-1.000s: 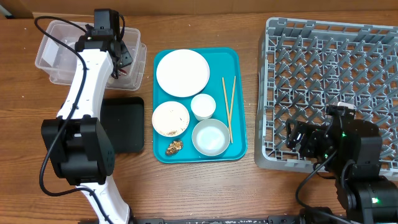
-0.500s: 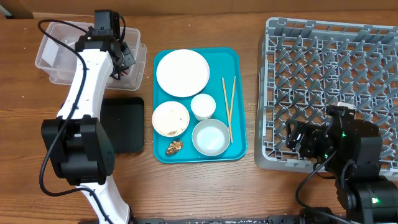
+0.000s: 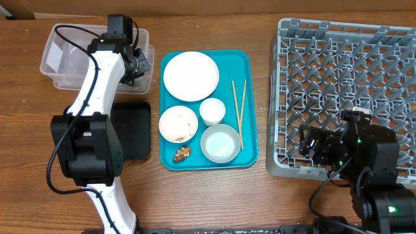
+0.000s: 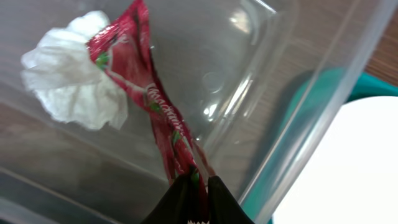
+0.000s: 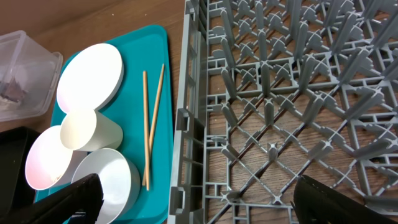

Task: Sort waste into correct bins and load items into the dishwasher
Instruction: 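Reach the left gripper to the tray and grasp the white paper cup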

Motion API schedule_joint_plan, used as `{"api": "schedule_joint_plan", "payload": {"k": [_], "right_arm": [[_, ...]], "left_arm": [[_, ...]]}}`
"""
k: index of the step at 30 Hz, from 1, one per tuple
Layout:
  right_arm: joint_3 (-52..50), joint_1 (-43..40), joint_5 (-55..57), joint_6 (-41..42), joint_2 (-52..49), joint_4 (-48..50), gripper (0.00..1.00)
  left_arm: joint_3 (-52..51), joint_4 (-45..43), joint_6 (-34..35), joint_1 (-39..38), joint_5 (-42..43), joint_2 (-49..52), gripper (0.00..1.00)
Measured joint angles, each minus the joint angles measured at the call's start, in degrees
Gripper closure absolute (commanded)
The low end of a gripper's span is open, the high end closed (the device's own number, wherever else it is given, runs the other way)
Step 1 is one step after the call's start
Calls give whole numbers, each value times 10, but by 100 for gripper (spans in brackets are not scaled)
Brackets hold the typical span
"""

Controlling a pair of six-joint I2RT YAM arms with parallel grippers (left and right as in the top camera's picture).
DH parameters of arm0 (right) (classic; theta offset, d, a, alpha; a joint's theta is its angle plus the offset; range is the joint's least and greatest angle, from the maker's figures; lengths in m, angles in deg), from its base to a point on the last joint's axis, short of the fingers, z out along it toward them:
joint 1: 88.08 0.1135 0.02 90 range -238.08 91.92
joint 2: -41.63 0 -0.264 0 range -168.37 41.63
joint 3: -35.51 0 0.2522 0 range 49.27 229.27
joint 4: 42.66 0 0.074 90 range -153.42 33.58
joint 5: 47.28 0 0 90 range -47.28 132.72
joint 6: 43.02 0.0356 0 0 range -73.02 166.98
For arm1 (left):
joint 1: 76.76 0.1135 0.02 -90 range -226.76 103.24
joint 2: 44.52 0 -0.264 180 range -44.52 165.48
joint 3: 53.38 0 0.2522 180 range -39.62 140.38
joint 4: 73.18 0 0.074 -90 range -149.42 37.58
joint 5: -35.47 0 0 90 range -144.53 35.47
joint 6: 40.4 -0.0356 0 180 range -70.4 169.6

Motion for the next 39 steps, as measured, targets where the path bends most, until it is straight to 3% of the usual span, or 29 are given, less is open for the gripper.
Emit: {"api": "schedule_joint_plan", "payload": {"k": [8, 9, 12, 16, 25, 31, 39], "right_arm": [[0, 0, 0, 0, 0, -1, 0], [0, 0, 0, 0, 0, -2, 0], [0, 0, 0, 0, 0, -2, 0], [0, 0, 0, 0, 0, -2, 0], [0, 0, 0, 0, 0, -2, 0], [0, 0, 0, 0, 0, -2, 0], [0, 0, 0, 0, 0, -3, 0]], "left_arm": [[0, -21, 0, -5, 34, 0, 70], [0, -21, 0, -5, 35, 0, 66], [0, -22, -5, -4, 37, 0, 41], [0, -16, -9, -4, 28, 0, 30], [0, 18, -20, -5, -4, -85, 29], [17, 57, -48, -36, 47, -180, 25], [19, 156, -83, -139, 86, -147, 23]]}}
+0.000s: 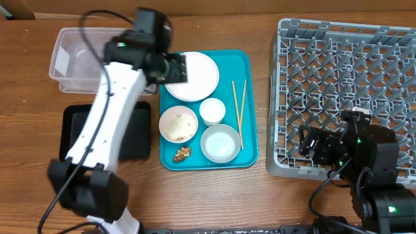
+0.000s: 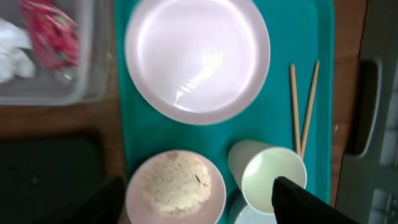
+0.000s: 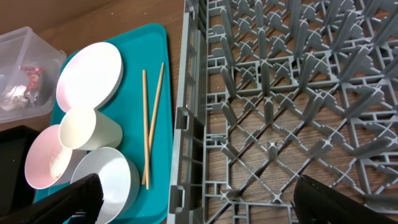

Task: Sort waste into correct bins and load items into the dishwasher
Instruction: 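Reach the left gripper to the tray and grasp the white paper cup, then lift the cup toward the rack and grasp it with the right gripper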

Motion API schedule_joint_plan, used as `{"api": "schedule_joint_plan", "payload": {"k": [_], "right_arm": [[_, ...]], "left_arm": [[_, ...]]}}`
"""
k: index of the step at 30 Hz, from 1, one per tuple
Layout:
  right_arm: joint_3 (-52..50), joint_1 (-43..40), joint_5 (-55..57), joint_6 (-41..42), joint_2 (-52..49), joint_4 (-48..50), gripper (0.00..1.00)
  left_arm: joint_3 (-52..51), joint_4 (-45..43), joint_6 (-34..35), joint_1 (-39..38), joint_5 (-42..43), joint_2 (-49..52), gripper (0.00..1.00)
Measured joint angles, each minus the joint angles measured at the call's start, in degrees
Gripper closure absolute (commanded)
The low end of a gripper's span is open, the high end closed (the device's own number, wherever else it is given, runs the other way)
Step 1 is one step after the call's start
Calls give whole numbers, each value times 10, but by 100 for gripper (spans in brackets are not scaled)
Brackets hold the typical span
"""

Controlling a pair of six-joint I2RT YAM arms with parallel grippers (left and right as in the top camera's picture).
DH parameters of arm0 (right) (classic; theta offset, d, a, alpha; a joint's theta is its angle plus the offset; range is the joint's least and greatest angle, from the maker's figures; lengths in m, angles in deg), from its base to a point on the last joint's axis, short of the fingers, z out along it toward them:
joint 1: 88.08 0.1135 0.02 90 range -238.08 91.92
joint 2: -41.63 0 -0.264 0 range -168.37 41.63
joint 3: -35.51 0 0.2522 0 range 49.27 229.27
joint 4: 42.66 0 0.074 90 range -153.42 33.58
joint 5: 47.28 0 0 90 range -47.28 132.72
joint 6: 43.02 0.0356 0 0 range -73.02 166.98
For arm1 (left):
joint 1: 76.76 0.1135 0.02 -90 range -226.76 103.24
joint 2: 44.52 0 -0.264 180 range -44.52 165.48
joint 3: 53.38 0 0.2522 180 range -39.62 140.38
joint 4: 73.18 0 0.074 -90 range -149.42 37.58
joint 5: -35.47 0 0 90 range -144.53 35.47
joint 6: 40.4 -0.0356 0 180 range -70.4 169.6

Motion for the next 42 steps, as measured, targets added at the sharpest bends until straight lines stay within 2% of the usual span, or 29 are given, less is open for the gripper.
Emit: {"api": "schedule_joint_plan", "payload": {"k": [10, 13, 16, 17, 18, 21, 29, 35, 38, 42], "right_arm": [[0, 0, 0, 0, 0, -1, 0], [0, 0, 0, 0, 0, -1, 0], [0, 0, 0, 0, 0, -1, 0], [0, 0, 0, 0, 0, -1, 0], [0, 0, 0, 0, 0, -1, 0], [0, 0, 0, 0, 0, -2, 0], [0, 0, 0, 0, 0, -2, 0], [0, 0, 14, 0, 0, -6, 0], [0, 0, 55, 10, 0, -6, 0], [0, 0, 129, 58, -6, 18, 0]], "left_arm": [[0, 23, -9, -81, 5, 126, 27], [0, 23, -9, -95, 6, 143, 33], [0, 23, -11, -105, 7, 154, 49], [0, 22, -11, -107, 8, 158, 57], [0, 23, -12, -108, 8, 162, 70], [0, 22, -13, -109, 8, 174, 96], [0, -14, -13, -104, 9, 178, 96], [60, 35, -13, -77, 44, 179, 96], [108, 54, -21, -57, 108, 179, 96], [132, 31, -61, -31, 273, 179, 96]]}}
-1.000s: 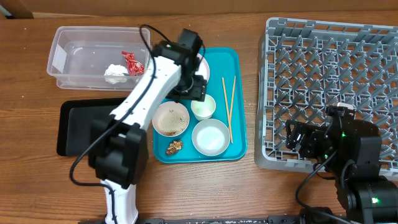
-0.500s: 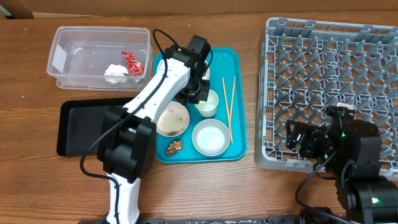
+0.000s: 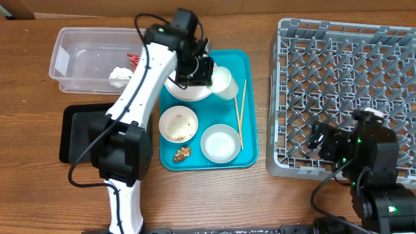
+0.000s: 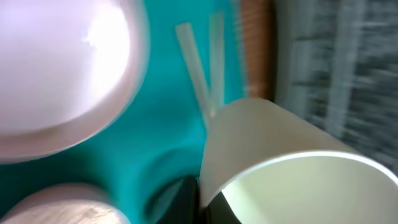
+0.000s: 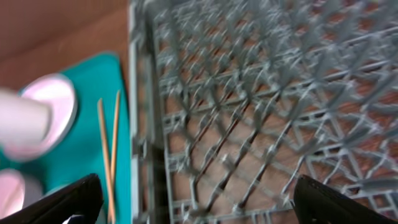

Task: Sort waste into correct bins and load items into the dishwasher
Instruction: 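Lift the cup toward the rack and grasp it with the right gripper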

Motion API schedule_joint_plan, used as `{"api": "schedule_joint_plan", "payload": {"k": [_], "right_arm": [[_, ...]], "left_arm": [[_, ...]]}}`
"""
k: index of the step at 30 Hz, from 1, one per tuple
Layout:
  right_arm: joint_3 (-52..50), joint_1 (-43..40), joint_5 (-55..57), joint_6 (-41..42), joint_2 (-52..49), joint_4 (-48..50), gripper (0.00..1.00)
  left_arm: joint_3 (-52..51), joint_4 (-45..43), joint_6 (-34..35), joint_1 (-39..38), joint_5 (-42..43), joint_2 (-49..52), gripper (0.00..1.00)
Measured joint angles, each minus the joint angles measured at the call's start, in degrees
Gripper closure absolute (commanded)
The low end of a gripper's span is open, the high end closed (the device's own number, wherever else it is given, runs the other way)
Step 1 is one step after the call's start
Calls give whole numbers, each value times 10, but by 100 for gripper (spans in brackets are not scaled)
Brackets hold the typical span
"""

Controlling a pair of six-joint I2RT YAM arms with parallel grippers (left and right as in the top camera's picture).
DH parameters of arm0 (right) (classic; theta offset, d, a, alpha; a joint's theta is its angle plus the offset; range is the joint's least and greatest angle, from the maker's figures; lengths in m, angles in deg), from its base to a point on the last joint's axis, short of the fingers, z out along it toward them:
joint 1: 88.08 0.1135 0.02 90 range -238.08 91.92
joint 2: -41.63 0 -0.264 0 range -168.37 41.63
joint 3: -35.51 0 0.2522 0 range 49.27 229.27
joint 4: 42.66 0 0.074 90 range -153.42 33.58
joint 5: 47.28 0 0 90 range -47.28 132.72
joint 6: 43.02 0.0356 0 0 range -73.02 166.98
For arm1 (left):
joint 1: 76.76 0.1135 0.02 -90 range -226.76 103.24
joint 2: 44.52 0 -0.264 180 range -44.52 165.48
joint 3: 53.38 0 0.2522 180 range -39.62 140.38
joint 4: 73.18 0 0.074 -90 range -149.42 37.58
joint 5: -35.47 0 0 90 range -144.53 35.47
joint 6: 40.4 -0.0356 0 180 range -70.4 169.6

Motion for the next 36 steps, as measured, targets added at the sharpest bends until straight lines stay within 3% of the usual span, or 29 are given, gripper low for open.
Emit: {"api": "schedule_joint_plan", "payload": {"k": [4, 8, 12, 24, 36], "right_arm": [[1, 0, -22, 9, -29, 63, 0], [4, 0, -198, -63, -88, 135, 1], [4, 0, -362, -106, -148, 188, 1], [5, 0, -671, -168, -273, 400, 0], [5, 0, -725, -175, -308, 523, 0]], "left_arm": [[0, -7, -56, 17, 163, 0, 96], [0, -7, -114, 19, 312, 0, 96], [0, -7, -144, 15, 389, 0, 96], [0, -7, -160, 14, 456, 0, 96], [0, -7, -160, -6, 498, 0, 96]]}}
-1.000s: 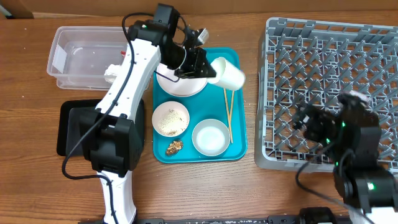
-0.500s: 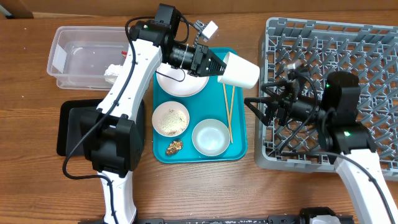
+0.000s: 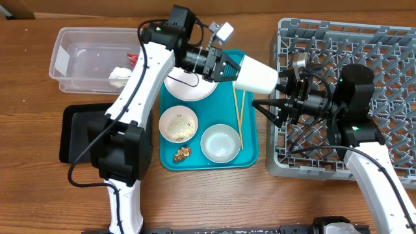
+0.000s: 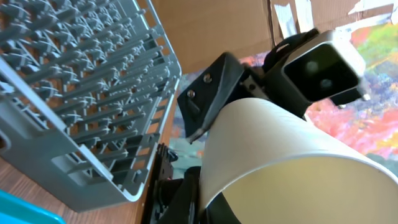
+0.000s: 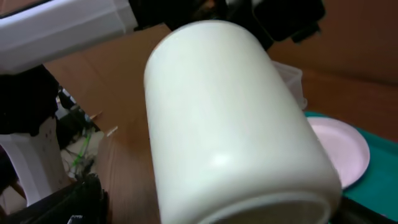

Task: Sort waste into correct bins and load items into the dishwasher
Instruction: 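Lift the cup toward the rack and grasp it with the right gripper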

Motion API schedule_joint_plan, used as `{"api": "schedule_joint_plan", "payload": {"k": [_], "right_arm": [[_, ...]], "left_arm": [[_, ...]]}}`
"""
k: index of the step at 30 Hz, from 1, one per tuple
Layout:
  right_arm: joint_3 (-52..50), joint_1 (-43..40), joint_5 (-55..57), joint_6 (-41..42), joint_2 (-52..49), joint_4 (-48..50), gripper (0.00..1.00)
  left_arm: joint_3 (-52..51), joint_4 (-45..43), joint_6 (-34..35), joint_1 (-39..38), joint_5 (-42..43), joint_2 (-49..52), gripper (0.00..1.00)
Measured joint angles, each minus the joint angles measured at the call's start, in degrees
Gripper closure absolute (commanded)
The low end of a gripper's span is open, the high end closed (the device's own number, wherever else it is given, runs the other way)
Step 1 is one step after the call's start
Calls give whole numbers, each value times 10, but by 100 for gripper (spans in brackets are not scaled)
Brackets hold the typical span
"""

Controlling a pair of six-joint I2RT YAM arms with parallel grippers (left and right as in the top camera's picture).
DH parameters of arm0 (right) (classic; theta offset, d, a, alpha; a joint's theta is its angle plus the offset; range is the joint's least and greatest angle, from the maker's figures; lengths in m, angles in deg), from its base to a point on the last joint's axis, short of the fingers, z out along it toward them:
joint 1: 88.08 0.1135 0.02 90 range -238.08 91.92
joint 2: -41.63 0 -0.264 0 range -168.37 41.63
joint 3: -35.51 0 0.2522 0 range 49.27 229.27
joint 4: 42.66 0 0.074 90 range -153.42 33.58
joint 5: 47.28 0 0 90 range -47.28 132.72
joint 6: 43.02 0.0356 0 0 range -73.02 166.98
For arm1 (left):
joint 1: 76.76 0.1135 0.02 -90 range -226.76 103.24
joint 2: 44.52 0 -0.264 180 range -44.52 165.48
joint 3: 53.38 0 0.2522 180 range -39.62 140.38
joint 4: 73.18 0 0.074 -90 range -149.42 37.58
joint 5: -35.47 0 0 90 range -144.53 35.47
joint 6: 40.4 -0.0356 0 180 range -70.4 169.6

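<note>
My left gripper [image 3: 227, 67] is shut on the rim of a white cup [image 3: 257, 75], which it holds on its side in the air above the right edge of the teal tray [image 3: 250, 151]. The cup's base points at the grey dish rack [image 3: 364, 39]. Facing that base, my right gripper [image 3: 276, 94] stands open, one finger above the base and one below. The cup [image 5: 230, 118] fills the right wrist view. In the left wrist view the cup [image 4: 280, 149] hides most of the left gripper [image 4: 202, 199], with the rack [image 4: 81, 93] behind.
On the tray lie a white plate [image 3: 185, 88], a bowl with rice [image 3: 178, 123], an empty bowl [image 3: 220, 143], chopsticks [image 3: 238, 120] and a food scrap [image 3: 181, 153]. The clear bin [image 3: 84, 55] holds a tissue [image 3: 118, 75] and a red wrapper [image 3: 132, 60]. A black bin [image 3: 81, 133] sits below it.
The left gripper has carried the cup from over the plate to the tray's right edge and turned it sideways. The right gripper has come from the rack's front to the cup's base.
My left gripper was first shut on a red wrapper inside the clear bin. Then it hung open over the tray, the wrapper left in the bin. Then it was shut on the white cup over the plate, and now holds it out to the open right gripper.
</note>
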Motion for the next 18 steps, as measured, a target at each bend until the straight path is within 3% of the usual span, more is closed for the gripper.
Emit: {"api": "schedule_joint_plan", "payload": {"k": [7, 11, 14, 18], "right_arm": [[0, 0, -3, 0, 0, 49, 5], [0, 0, 1, 0, 0, 50, 14], [0, -1, 7, -2, 0, 51, 27], [0, -3, 10, 1, -2, 53, 30]], "left_arm": [[0, 0, 0, -12, 4, 0, 96], [0, 0, 0, -12, 8, 0, 96], [0, 1, 0, -12, 12, 0, 96], [0, 1, -2, -12, 15, 0, 96]]}}
